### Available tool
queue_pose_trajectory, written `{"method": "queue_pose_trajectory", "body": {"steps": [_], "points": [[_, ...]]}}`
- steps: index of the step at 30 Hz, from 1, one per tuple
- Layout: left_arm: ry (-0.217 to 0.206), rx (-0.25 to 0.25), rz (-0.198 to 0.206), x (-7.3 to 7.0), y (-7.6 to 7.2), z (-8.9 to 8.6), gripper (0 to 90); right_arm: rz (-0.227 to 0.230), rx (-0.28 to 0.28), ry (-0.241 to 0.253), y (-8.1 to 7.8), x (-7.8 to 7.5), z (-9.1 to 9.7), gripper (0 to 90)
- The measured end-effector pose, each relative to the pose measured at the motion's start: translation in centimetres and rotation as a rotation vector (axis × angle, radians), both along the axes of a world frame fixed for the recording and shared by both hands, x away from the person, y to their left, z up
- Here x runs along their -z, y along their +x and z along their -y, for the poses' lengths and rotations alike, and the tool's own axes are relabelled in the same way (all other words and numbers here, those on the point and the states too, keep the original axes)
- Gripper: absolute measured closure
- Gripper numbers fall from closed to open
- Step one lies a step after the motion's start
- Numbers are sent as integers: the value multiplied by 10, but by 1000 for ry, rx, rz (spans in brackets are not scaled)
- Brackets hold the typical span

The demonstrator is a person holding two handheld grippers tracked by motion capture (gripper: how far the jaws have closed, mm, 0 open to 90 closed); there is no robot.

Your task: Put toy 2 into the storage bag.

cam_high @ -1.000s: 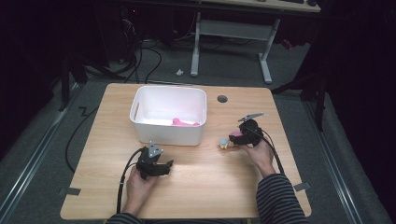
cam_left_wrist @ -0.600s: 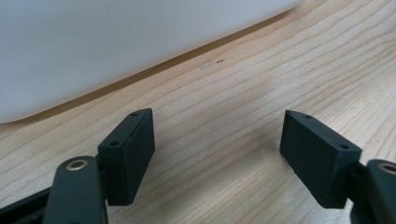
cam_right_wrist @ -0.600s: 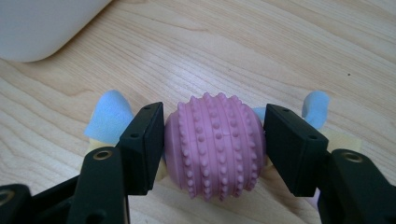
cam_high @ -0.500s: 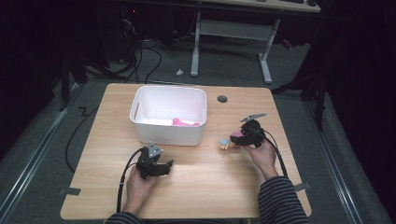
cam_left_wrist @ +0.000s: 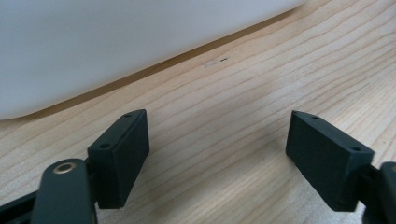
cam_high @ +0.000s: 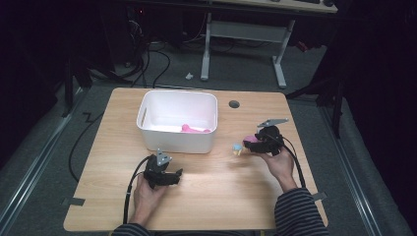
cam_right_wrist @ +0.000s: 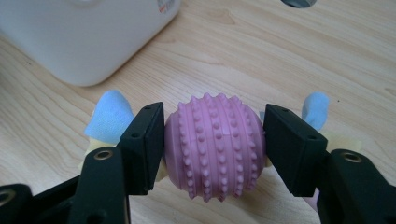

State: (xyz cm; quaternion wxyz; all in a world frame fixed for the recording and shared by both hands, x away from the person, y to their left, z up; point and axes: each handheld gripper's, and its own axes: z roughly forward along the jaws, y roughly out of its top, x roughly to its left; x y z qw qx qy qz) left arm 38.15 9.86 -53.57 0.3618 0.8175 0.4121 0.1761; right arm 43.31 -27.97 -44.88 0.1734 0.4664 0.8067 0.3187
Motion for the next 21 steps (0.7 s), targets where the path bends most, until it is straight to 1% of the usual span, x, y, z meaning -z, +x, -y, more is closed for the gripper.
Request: {"method": "queue_pose_trajectory", "body": {"steps": [3,5,8,11,14,19,21], "points": [[1,4,-1,0,0,0,206,6,-5,15,-2,-6,1,408],[2,6,-2,0,0,0,198,-3,-3,29,-2,-9,3,408],[2,8,-3,0,0,0,193,-7,-1,20,-4,-11,4,409],[2,8,-3,0,0,0,192,-10,3,39,-6,-13,6,409],[2,8,-4,0,0,0,190,-11,-4,40,-6,-16,6,410],[-1,12,-7,0,1,0,182,6,-20,63,-8,-27,2,410],[-1,12,-7,0,1,0,182,12,-22,58,-9,-31,0,411]]}}
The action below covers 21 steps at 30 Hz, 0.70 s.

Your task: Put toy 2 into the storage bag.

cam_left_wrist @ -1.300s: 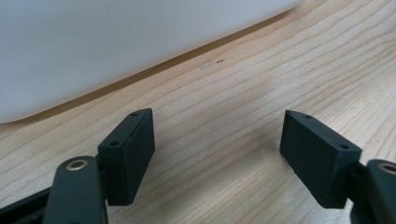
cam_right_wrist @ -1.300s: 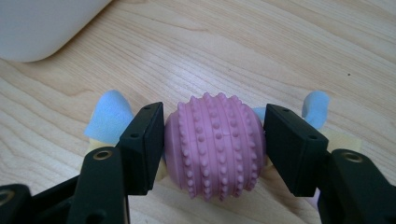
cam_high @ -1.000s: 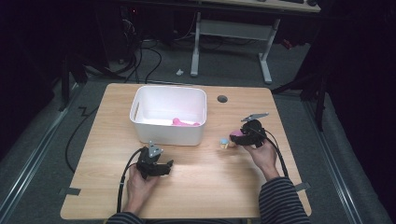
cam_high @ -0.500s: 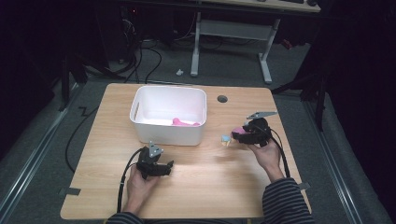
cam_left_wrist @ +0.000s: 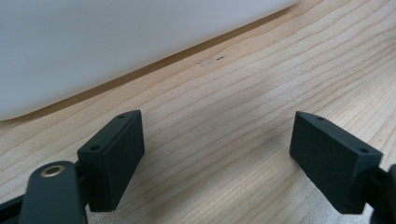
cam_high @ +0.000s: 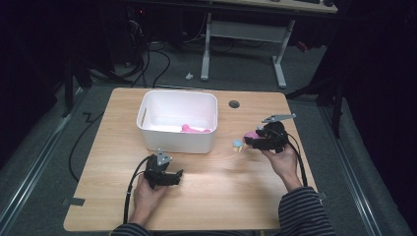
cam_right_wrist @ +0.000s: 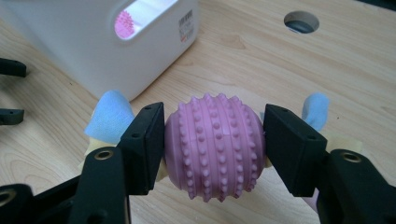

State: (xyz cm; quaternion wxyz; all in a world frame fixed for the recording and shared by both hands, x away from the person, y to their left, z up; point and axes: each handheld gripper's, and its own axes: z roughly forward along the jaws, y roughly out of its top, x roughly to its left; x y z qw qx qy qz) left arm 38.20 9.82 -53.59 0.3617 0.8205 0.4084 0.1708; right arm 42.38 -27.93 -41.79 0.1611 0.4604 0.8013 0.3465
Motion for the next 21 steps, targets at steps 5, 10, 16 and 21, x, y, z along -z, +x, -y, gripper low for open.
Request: {"method": "queue_pose_trajectory", "body": {"steps": [5,10,16,21], "points": [[1,0,0,0,0,0,182,8,-18,-11,0,-9,-4,411],[1,-1,0,0,0,0,182,13,-31,11,1,-20,-8,411],[1,-1,1,0,0,0,182,39,-60,-3,2,-34,-19,411],[1,-1,0,0,0,0,183,58,-81,-13,6,-51,-30,411]]}}
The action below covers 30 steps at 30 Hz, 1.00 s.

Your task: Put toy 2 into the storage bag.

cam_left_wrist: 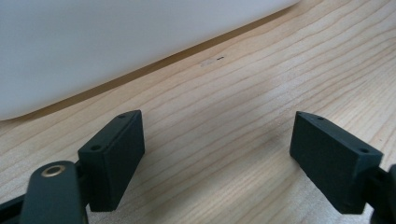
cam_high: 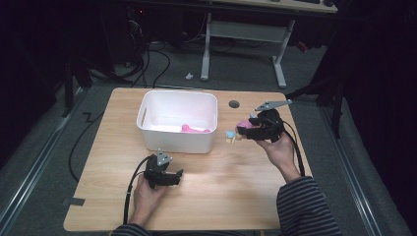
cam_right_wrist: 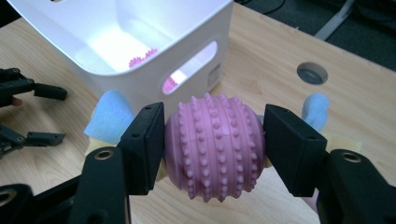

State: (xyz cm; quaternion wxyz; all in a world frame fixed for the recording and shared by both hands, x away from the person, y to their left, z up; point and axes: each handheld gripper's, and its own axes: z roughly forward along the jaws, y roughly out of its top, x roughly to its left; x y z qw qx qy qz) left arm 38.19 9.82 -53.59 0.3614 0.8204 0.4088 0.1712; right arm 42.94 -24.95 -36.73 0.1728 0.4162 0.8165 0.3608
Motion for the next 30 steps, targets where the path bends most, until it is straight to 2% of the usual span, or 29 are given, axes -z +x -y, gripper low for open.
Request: {"method": "queue_pose_trajectory", "body": {"steps": [18,26,30], "points": [[1,0,0,0,0,0,183,55,-82,-41,20,-42,-50,411],[1,-3,1,0,0,0,187,56,-101,-42,29,-49,-73,410],[1,-4,2,0,0,0,189,55,-115,-61,33,-48,-87,410]]}}
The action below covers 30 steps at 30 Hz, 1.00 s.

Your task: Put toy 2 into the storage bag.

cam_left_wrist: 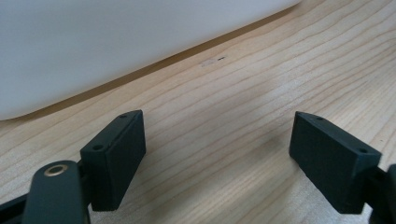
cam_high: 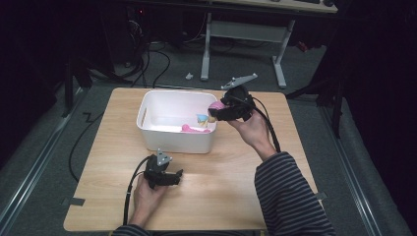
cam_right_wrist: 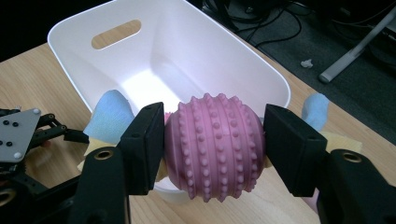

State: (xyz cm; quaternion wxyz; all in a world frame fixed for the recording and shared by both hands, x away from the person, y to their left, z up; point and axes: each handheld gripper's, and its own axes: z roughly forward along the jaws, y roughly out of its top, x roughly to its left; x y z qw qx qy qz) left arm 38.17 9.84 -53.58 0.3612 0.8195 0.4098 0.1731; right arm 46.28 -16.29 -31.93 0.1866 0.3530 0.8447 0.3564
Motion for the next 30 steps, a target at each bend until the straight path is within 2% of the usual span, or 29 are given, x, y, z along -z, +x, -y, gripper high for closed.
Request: {"method": "queue_pose_trajectory", "body": {"steps": [9,22,30], "points": [[-4,-3,-2,0,0,0,194,-19,-21,-8,11,6,-20,409],[-3,-3,-1,0,0,0,194,-70,-62,-65,22,27,-56,407],[-2,-4,0,0,0,0,194,-102,-72,-84,23,36,-69,405]]}}
